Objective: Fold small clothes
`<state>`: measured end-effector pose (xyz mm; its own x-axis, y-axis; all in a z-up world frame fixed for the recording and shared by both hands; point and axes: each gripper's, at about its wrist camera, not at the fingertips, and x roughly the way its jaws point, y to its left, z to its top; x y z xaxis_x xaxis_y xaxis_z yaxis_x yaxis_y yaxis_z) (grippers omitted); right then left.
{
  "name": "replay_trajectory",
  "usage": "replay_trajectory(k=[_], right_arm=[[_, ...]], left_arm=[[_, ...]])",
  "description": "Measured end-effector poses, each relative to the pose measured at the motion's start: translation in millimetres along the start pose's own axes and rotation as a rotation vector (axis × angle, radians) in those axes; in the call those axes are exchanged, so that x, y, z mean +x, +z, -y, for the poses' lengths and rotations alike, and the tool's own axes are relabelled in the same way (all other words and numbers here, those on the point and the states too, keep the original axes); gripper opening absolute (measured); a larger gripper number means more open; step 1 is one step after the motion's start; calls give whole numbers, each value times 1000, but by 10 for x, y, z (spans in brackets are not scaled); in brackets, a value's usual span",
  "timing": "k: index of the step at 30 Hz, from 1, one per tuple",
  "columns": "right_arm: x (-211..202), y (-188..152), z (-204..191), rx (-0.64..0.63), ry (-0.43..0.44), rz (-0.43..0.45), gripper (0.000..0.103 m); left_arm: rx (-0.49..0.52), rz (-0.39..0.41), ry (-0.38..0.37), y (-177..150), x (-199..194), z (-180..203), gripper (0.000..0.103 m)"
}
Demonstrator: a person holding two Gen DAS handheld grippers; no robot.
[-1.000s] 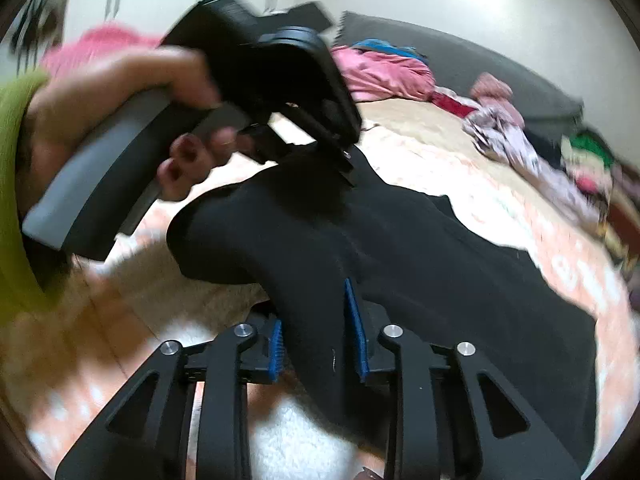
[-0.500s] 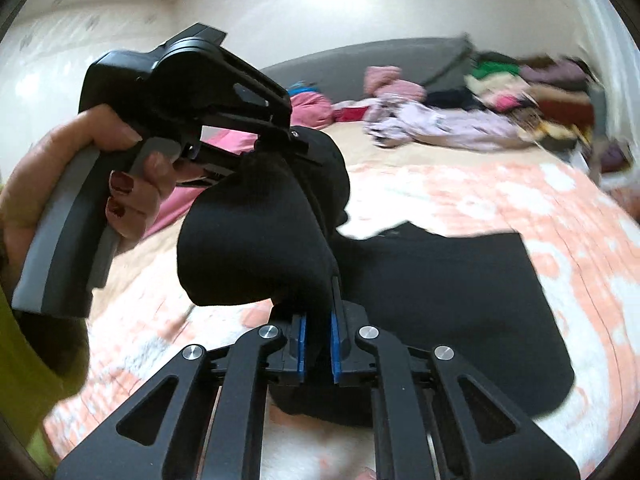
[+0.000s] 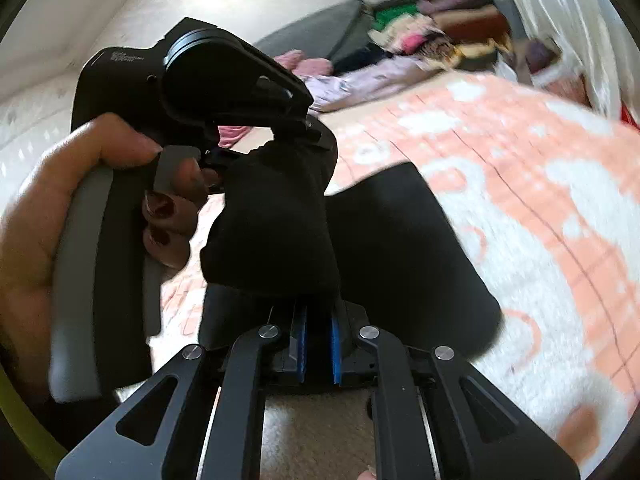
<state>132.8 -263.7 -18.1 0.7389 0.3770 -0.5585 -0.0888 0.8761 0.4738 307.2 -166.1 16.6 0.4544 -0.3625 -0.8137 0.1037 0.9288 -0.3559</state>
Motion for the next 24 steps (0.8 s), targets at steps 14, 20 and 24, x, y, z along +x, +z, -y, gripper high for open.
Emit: replay_trajectory(k=[14,20,24], right_arm=[[-244,-162,363,166,-64,-79,35],[-594,-11,479,190,-86,-26,37],[-641,332,468,116,-105,-1,37]], left_arm=[[40,114,-158,-165,-559,-345,56],[127,103,74,-451,-663,-790,56],[85,108,103,-615,-627,-1037,56]])
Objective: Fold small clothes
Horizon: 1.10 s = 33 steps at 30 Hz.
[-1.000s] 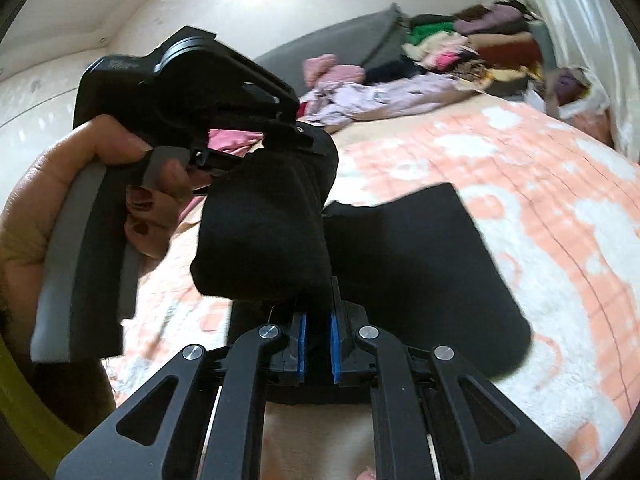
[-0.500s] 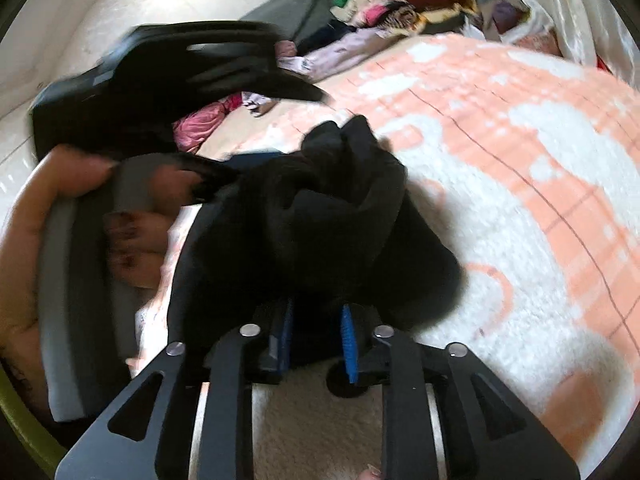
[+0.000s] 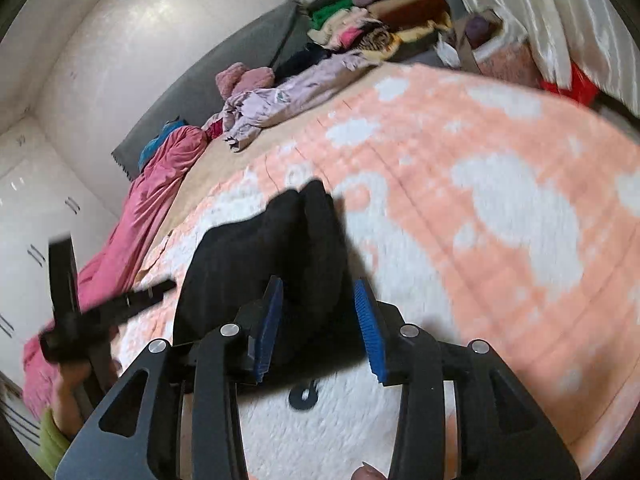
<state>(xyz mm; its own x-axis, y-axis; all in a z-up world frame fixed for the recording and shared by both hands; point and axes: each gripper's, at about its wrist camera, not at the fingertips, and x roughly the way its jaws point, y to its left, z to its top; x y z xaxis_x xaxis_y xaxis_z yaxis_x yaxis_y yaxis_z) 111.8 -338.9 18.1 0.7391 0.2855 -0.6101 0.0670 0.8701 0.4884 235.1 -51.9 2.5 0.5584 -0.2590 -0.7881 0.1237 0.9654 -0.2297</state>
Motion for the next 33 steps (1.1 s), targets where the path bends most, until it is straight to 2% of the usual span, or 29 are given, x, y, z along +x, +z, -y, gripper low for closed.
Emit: replay_trajectory(k=[4,7,9,10,12,15,20,24,26,30,33], right_arm=[[232,306,-134,-113,10,-77,37],[540,480,-219,-180,21,-162,37],[749,559,-268,-198,42,-206,37],[892,594,-272,-194,45,-242,37],[1121,612,-289,-206,7,-297,37],[1377,606,-280,-216,2,-352,37],[1536,639,-214,-152,39,-373,37],[1516,644,-330,-182,71,-360,17],[1471,647,-382,-212,79,-335,9],[1230,734,-481,-281,100,-228,7],[1073,812,-533,-328,68,-172,7]], left_arm=[[4,19,-10,-131,-24,41,56],[25,-15,-36,-222,113,218,55],[33,-24,-45,-278,196,298,54],[46,-15,-23,-304,229,334,54],[59,-12,-2,-336,268,360,54],[51,-11,-16,-343,271,314,55],[41,-15,-25,-366,249,298,55],[40,-16,-24,-374,226,297,57],[31,-18,-30,-373,204,292,57],[40,-14,-42,-370,122,328,60],[53,-12,-58,-356,83,386,64]])
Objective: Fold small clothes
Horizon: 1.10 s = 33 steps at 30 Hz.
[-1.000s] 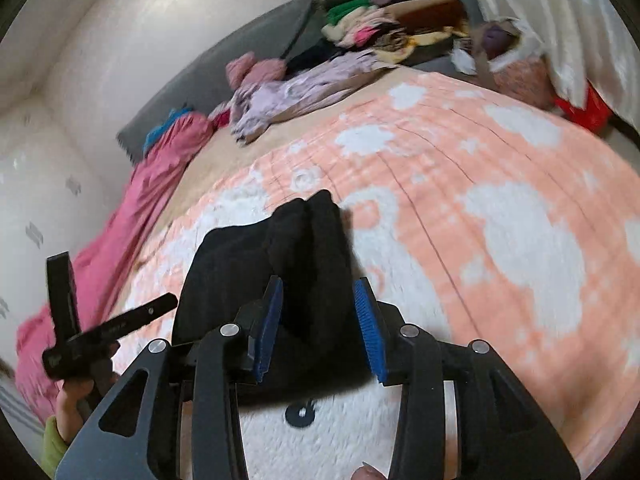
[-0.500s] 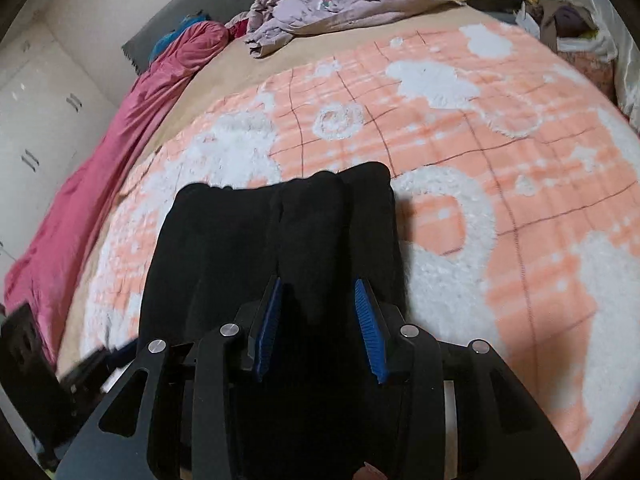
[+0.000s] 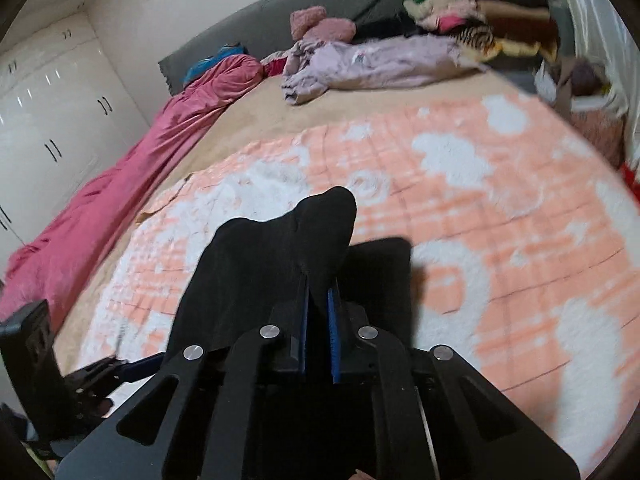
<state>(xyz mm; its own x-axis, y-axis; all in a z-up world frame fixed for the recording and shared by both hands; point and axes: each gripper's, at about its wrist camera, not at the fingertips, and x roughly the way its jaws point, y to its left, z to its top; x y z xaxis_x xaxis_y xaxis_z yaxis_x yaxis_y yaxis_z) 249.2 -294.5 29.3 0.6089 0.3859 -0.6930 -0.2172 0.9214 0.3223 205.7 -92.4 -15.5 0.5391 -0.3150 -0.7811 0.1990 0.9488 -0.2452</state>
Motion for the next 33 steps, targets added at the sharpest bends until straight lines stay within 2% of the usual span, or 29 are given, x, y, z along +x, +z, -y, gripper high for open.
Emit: replay_trajectory(k=[2,7,10,14,19,22,25,30,31,32,33], right_arm=[[-12,14,-2,-37,-42,4,7],[210,-95,143,-47,-161,-59,7],[435,-237,222,-85,-272,-95,4],[531,-313,316,-54,-248,-104,5],[237,-241,432,46,-127,-52,12],[13,-254,456,78,-64,-32,23],[-126,-347,426,92,-17,-49,37],[-120,-553,433,173,81,-105,42],[-83,-595,434,183,88,-121,42],[-57,-628,431,180,85,-128,32],[-26,-658,415,171,100,-134,11]], left_arm=[[10,-7,3,4,-2,38,64],[28,-34,11,-11,104,78,71],[0,-55,-10,-31,201,30,76],[-31,-70,-37,-53,270,-35,80],[-36,-72,-44,-62,256,-66,80],[-40,-71,-46,-71,249,-68,80],[-39,-70,-46,-80,244,-69,80],[-35,-72,-43,-82,237,-48,80],[-34,-72,-40,-86,234,-45,80],[-33,-72,-38,-88,233,-38,80],[-31,-72,-38,-95,230,-34,80]])
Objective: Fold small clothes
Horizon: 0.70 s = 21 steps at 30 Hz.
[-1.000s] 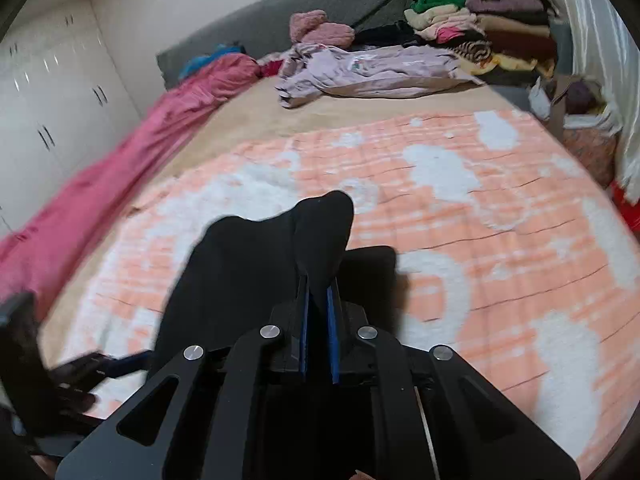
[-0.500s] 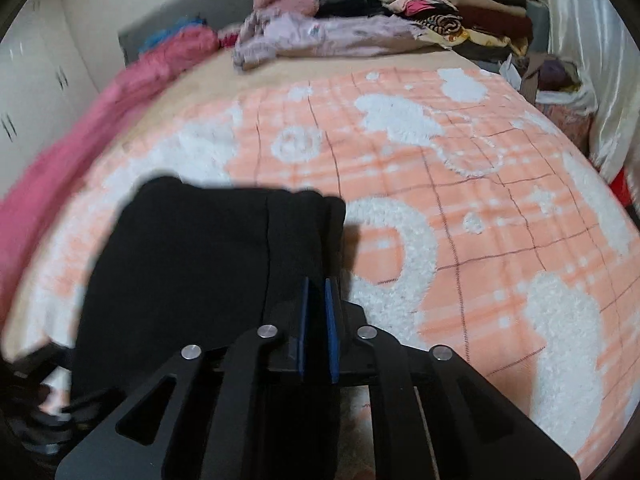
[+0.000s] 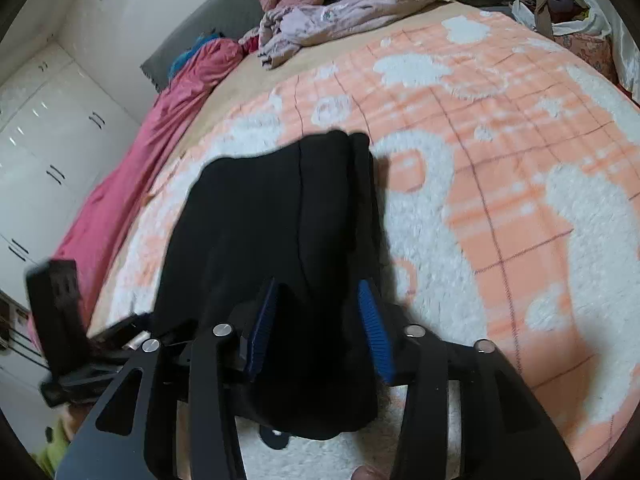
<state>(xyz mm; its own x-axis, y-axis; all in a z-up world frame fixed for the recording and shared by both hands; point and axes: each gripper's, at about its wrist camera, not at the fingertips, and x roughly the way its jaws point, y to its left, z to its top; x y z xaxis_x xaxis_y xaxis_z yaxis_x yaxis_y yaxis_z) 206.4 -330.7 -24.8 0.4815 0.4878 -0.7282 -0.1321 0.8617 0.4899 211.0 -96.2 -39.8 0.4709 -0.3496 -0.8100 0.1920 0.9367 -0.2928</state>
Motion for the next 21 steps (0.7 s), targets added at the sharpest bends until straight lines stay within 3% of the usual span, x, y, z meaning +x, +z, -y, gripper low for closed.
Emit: replay_trajectory(k=[2,8,12,15,19,20,21], right_arm=[[-29,-53,-23,5,31,13,10],[-211,-128,-139,-53,-55,82,10],[-103,-203,-139,-105,-188,64,9],[-58,-234,-78,-83,-184,60,10],[-37,-233,-75,-93,-204,66,19],[-45,-235,-68,-87,-206,69,23],[-49,-234,-67,-86,-209,70,33]], left_arm=[[7,0,6,-12,-15,17,80],[43,3,3,-64,-111,71,78],[46,4,0,-115,-83,56,79],[34,1,-2,-113,-46,41,80],[26,-2,-1,-115,-41,38,81],[27,-1,1,-115,-45,37,81],[27,-1,3,-115,-46,39,81]])
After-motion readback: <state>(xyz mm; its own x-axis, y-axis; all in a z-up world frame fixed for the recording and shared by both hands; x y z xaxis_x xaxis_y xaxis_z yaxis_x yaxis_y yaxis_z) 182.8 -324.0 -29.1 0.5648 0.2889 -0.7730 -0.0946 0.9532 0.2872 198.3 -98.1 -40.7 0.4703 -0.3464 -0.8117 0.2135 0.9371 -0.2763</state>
